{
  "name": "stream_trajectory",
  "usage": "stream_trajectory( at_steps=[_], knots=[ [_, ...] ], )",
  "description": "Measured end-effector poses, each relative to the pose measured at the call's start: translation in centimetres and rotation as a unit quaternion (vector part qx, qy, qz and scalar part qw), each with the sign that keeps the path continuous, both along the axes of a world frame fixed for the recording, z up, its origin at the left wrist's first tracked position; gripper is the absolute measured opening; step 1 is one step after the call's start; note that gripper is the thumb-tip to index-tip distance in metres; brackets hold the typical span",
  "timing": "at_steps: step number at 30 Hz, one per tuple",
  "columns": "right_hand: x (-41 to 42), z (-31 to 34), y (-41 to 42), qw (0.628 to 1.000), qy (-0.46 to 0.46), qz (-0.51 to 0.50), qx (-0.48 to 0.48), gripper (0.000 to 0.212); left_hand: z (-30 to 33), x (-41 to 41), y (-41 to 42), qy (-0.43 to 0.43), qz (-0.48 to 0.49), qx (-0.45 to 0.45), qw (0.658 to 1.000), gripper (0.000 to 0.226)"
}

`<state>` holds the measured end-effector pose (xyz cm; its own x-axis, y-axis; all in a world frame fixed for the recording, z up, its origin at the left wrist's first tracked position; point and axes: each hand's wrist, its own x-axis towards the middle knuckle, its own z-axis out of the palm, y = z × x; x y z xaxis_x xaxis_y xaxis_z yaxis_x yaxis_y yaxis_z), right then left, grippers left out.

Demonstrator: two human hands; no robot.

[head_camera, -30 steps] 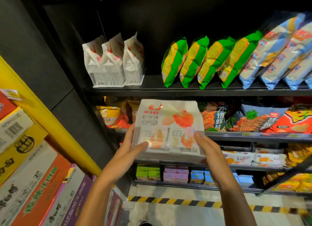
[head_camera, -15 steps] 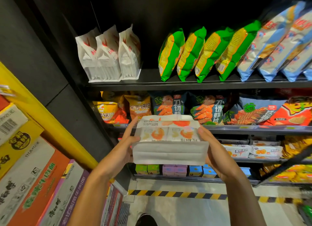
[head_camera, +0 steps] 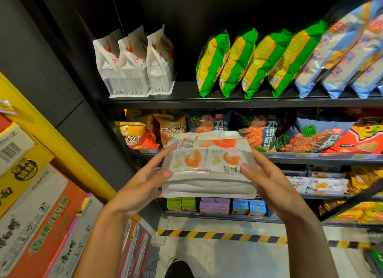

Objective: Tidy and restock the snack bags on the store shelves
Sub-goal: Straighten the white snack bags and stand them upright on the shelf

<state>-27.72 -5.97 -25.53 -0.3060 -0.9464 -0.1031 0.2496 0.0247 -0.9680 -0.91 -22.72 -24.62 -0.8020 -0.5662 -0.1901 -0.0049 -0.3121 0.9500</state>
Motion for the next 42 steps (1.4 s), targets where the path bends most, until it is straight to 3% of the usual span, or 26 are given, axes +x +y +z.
stream_trajectory(
  at_steps=[7, 11, 15, 17, 19, 21, 22, 26, 29, 31, 33, 38, 42],
  knots=[
    [0.6, -1.3, -1.1, 0.995, 0.048, 0.0, 0.088, 0.071, 0.4, -1.0, 0.4, -0.065, 0.035, 0.014, 0.997, 0.046],
    [0.5, -1.5, -1.7, 0.986, 0.073, -0.003, 0.152, 0.044, 0.1, -1.6, 0.7, -0.111, 0.061, 0.03, 0.991, 0.05],
    [-0.5, -3.2, -1.6, 0.983, 0.081, 0.008, 0.164, 0.084, -0.2, -1.9, 0.8, -0.128, 0.087, 0.053, 0.987, 0.037],
    [-0.8, -3.7, -1.4, 0.986, 0.069, 0.015, 0.15, 0.082, -0.1, -2.1, 0.9, -0.129, 0.085, 0.053, 0.987, 0.037],
    [-0.1, -2.6, -1.3, 0.988, 0.078, 0.018, 0.135, 0.067, -0.1, -2.1, 0.9, -0.12, 0.067, 0.04, 0.99, 0.039],
    [0.3, -1.9, -1.1, 0.99, 0.083, 0.014, 0.109, 0.04, 0.0, -2.0, 0.9, -0.09, 0.049, 0.029, 0.994, 0.047],
    [0.3, -1.8, -1.0, 0.992, 0.079, 0.004, 0.098, 0.037, 0.0, -1.9, 0.9, -0.074, 0.045, 0.017, 0.996, 0.053],
    [0.7, -1.4, -0.9, 0.995, 0.075, -0.048, 0.049, 0.057, -0.1, -1.4, 0.9, -0.018, 0.067, -0.047, 0.996, 0.085],
    [0.9, -1.0, -1.4, 0.995, 0.059, -0.081, 0.01, 0.054, -0.1, -1.2, 0.7, -0.013, 0.078, -0.071, 0.994, 0.115],
    [1.0, -0.4, -2.5, 0.993, 0.057, -0.099, -0.005, 0.054, 0.1, -1.3, 0.3, -0.027, 0.095, -0.077, 0.992, 0.119],
    [1.2, 0.5, -3.8, 0.992, 0.07, -0.101, -0.022, 0.055, 0.9, -1.5, -0.1, -0.029, 0.121, -0.079, 0.989, 0.11],
    [1.3, 3.8, -8.4, 0.987, 0.131, -0.046, -0.083, 0.049, 4.4, -1.8, -2.3, 0.045, 0.17, -0.054, 0.983, 0.063],
    [1.3, 7.1, -12.5, 0.971, 0.207, -0.042, -0.112, 0.052, 7.2, -1.9, -4.7, 0.075, 0.224, -0.131, 0.963, 0.061]
  ],
)
